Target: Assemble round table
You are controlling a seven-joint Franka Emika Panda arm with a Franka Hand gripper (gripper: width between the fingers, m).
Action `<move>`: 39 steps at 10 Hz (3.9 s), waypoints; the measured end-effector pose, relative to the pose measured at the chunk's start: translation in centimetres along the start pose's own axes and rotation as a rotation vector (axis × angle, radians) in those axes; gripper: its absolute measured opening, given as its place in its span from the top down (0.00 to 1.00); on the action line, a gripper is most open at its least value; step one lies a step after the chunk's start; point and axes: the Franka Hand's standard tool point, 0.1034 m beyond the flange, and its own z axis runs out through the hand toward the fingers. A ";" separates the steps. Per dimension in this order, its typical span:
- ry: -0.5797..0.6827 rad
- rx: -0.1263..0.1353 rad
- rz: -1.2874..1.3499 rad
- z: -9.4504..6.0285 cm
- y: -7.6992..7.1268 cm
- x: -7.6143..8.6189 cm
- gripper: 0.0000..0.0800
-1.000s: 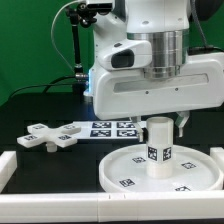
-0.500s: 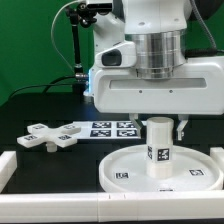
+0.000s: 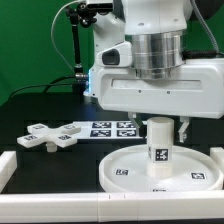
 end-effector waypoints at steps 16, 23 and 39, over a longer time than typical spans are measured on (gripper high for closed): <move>0.006 0.027 -0.504 -2.7 7.7 -3.2 0.19; 0.011 -0.003 -0.419 -3.3 15.5 -1.6 0.19; 0.027 -0.050 -0.565 -0.6 23.3 -1.2 0.19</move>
Offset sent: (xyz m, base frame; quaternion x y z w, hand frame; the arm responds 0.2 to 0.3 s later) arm -0.0410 -0.0002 0.0271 0.0011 0.0414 -0.1756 0.9836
